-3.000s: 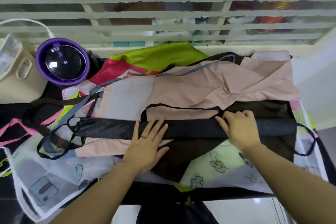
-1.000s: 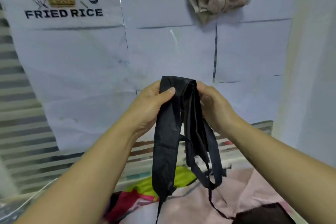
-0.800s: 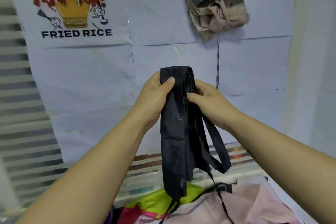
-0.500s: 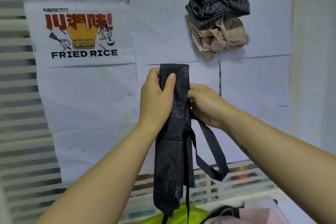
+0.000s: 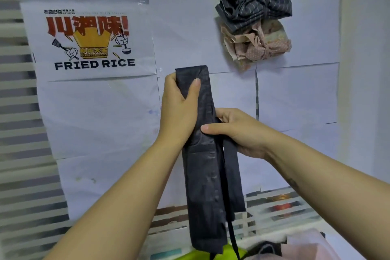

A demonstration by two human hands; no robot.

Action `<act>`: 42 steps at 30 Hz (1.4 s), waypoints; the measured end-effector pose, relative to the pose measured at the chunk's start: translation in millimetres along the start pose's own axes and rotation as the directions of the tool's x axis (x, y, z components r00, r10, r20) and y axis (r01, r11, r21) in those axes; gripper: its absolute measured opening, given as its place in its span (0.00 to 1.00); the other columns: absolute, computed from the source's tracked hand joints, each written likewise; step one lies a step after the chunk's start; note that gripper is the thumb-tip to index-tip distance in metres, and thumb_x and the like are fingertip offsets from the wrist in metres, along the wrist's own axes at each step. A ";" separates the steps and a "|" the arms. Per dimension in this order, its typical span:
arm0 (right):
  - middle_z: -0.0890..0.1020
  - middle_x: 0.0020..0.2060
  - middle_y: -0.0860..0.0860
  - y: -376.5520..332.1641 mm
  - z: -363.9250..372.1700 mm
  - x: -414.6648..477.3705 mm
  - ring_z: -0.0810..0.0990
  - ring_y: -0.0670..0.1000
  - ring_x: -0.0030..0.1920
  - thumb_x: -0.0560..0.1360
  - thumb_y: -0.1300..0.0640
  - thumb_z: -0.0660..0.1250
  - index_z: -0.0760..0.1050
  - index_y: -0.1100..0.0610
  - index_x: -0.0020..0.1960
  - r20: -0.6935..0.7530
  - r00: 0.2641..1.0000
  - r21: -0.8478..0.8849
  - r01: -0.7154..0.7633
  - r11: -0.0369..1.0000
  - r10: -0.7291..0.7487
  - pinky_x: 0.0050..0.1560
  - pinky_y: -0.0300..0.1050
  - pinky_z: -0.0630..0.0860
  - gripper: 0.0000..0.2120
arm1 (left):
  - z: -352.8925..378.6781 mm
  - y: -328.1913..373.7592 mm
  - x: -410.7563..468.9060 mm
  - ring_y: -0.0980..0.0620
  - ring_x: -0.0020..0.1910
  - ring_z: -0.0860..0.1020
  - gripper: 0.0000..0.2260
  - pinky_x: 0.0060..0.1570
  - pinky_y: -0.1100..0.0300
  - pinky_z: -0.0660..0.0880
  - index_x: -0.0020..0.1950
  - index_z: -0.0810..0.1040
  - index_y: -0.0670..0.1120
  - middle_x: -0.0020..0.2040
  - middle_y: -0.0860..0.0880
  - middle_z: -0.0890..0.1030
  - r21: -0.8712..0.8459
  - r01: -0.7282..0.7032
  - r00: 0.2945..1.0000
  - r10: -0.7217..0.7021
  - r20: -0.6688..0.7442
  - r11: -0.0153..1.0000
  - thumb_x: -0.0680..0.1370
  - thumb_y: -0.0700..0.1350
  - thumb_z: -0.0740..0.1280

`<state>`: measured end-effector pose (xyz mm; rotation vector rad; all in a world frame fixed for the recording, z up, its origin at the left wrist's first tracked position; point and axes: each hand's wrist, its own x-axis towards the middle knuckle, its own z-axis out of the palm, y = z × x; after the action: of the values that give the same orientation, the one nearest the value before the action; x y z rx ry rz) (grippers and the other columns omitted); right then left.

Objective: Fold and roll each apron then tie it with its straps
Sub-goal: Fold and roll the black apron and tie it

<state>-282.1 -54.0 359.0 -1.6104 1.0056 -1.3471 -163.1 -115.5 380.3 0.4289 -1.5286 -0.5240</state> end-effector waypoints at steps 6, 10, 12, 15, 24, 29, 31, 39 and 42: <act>0.84 0.51 0.57 14.4 -0.2 -3.5 0.83 0.52 0.47 0.78 0.65 0.62 0.77 0.63 0.58 -0.064 0.994 0.140 -0.081 0.987 0.090 0.51 0.43 0.81 0.10 | -14.1 -29.9 -35.0 0.51 0.63 0.75 0.47 0.62 0.51 0.74 0.77 0.49 0.55 0.71 0.50 0.66 -0.245 0.546 0.831 -0.483 0.275 0.801 0.66 0.57 0.74; 0.83 0.52 0.57 18.5 -0.4 -2.5 0.83 0.52 0.48 0.78 0.66 0.62 0.76 0.63 0.60 -0.076 0.993 0.118 -0.075 0.990 0.084 0.52 0.44 0.80 0.11 | -22.4 -37.1 -59.9 0.45 0.59 0.80 0.26 0.61 0.50 0.74 0.68 0.73 0.42 0.60 0.43 0.81 -0.280 0.768 0.596 -0.483 0.642 0.576 0.73 0.52 0.69; 0.83 0.52 0.57 18.3 -1.6 -2.0 0.83 0.53 0.49 0.78 0.66 0.62 0.76 0.63 0.60 -0.052 0.994 0.085 -0.088 0.992 0.093 0.53 0.44 0.80 0.12 | -23.1 -35.3 -61.3 0.46 0.58 0.80 0.18 0.61 0.51 0.75 0.63 0.77 0.43 0.57 0.44 0.82 -0.294 0.770 0.589 -0.452 0.670 0.567 0.76 0.50 0.65; 0.83 0.55 0.56 13.4 -11.4 -4.1 0.82 0.54 0.54 0.77 0.67 0.63 0.76 0.61 0.60 -0.031 0.995 -0.030 -0.093 0.995 0.092 0.56 0.45 0.79 0.12 | -25.0 -35.6 -59.2 0.49 0.57 0.80 0.15 0.61 0.53 0.75 0.62 0.76 0.46 0.57 0.47 0.83 -0.231 0.730 0.595 -0.432 0.678 0.643 0.79 0.50 0.62; 0.76 0.61 0.49 23.4 -60.0 -24.6 0.78 0.51 0.56 0.74 0.65 0.64 0.72 0.49 0.63 -0.275 0.954 -0.883 -0.301 0.360 0.122 0.58 0.43 0.74 0.20 | -30.1 -49.8 -53.4 0.49 0.53 0.82 0.13 0.54 0.56 0.77 0.61 0.77 0.46 0.55 0.47 0.83 -0.089 0.767 0.538 -0.561 0.630 0.636 0.80 0.49 0.63; 0.74 0.62 0.51 55.2 -27.4 -43.9 0.71 0.51 0.62 0.72 0.64 0.64 0.70 0.53 0.67 0.129 0.864 -0.970 0.212 0.118 -0.487 0.65 0.46 0.67 0.24 | -26.0 -56.2 -52.4 0.45 0.49 0.82 0.13 0.52 0.52 0.79 0.59 0.78 0.39 0.52 0.41 0.83 -0.123 0.853 0.483 -0.680 0.552 0.507 0.80 0.46 0.64; 0.72 0.66 0.55 70.4 -23.7 -50.3 0.70 0.53 0.64 0.72 0.64 0.64 0.66 0.54 0.70 0.389 0.811 -0.916 0.390 -0.092 -0.436 0.66 0.45 0.65 0.26 | -26.4 -57.0 -51.3 0.43 0.48 0.82 0.14 0.49 0.50 0.81 0.59 0.78 0.37 0.53 0.39 0.83 -0.153 0.885 0.443 -0.695 0.566 0.440 0.81 0.46 0.63; 0.73 0.68 0.55 71.1 -22.2 -29.6 0.70 0.56 0.68 0.83 0.61 0.53 0.64 0.54 0.71 0.624 0.650 -0.780 0.547 -0.303 -0.434 0.71 0.52 0.63 0.17 | -17.3 -54.8 -58.1 0.40 0.44 0.83 0.16 0.45 0.47 0.81 0.61 0.76 0.36 0.50 0.34 0.81 -0.118 0.976 0.208 -0.647 0.733 0.181 0.81 0.46 0.60; 0.80 0.60 0.55 72.1 -19.7 -28.9 0.77 0.56 0.60 0.80 0.62 0.61 0.77 0.58 0.63 0.674 0.559 -0.724 0.632 -0.277 -0.483 0.64 0.51 0.72 0.13 | -12.9 -58.3 -60.6 0.41 0.50 0.80 0.21 0.54 0.46 0.78 0.65 0.75 0.39 0.50 0.36 0.79 -0.106 0.988 0.152 -0.610 0.778 0.111 0.77 0.51 0.64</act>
<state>-311.1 -55.7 284.3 -3.6894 1.1422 -0.9014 -151.7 -129.5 297.2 0.6755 -1.3342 -2.3219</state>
